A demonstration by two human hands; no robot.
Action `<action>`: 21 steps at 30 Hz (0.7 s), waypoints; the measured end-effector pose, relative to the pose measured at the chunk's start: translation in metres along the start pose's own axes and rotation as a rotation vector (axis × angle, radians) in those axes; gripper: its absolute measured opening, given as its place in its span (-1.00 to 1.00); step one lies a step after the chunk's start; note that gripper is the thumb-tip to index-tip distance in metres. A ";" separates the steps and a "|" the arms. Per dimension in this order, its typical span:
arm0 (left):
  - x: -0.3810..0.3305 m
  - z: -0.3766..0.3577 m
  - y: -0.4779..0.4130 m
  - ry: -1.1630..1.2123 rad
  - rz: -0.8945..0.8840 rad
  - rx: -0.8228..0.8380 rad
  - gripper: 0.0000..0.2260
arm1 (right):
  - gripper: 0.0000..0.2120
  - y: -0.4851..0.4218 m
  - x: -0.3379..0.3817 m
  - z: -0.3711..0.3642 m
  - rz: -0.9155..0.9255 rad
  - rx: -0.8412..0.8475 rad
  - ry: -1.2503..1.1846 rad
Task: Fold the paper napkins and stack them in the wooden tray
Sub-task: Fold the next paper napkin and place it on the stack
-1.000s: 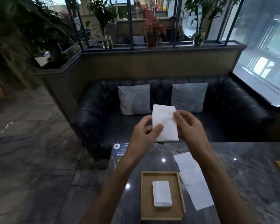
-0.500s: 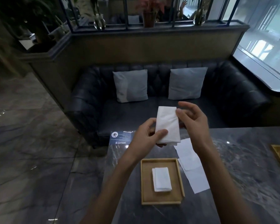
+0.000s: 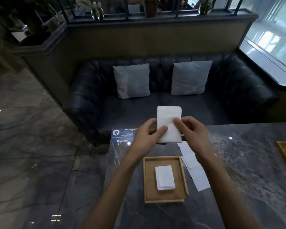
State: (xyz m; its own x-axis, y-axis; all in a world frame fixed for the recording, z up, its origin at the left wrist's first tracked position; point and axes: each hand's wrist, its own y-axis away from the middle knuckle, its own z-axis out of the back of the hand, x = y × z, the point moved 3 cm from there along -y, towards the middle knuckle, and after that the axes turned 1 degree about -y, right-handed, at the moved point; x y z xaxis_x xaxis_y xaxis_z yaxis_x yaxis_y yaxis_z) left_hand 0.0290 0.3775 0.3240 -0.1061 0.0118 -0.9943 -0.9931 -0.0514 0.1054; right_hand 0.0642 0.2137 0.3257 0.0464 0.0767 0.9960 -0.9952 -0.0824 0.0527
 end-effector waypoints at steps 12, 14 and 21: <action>0.060 -0.011 -0.007 0.150 0.253 0.024 -0.74 | -0.91 0.003 -0.059 -0.004 -0.095 -0.033 -0.009; 0.064 -0.011 -0.010 0.172 0.270 -0.046 -0.73 | -0.90 0.004 -0.063 -0.004 -0.104 0.018 0.021; 0.058 -0.012 -0.026 0.111 0.147 -0.109 -0.95 | -0.81 0.006 -0.069 0.001 -0.206 0.074 -0.066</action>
State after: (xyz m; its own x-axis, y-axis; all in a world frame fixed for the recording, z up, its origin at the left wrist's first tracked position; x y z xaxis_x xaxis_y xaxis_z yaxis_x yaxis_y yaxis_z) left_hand 0.0489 0.3678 0.2633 -0.2376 -0.1138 -0.9647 -0.9554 -0.1520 0.2533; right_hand 0.0552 0.2073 0.2575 0.2563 0.0345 0.9660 -0.9551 -0.1446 0.2585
